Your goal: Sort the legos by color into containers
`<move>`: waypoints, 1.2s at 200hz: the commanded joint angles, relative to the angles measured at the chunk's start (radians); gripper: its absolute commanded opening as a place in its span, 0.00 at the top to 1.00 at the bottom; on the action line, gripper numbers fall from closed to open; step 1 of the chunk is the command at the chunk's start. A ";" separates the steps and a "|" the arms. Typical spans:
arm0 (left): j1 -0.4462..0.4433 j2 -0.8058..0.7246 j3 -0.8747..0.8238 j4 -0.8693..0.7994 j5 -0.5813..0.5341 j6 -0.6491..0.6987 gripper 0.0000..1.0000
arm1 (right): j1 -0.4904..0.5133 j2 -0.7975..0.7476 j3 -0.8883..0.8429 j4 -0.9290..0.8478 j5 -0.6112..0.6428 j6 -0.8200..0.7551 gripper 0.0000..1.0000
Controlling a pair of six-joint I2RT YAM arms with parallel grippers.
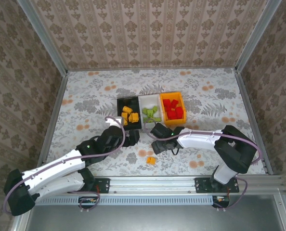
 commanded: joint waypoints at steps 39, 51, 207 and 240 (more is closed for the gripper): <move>0.008 -0.028 -0.015 -0.068 -0.041 -0.034 0.00 | 0.004 0.070 0.012 -0.029 0.021 -0.008 0.30; 0.009 -0.034 -0.018 -0.069 -0.041 -0.036 0.00 | 0.004 0.072 0.016 -0.030 0.020 -0.009 0.35; 0.016 -0.095 -0.018 -0.159 -0.056 -0.048 0.00 | -0.054 -0.134 0.165 0.077 0.083 -0.059 0.36; 0.015 -0.128 -0.015 -0.243 -0.088 -0.092 0.00 | -0.134 -0.003 0.337 0.079 0.065 -0.051 0.33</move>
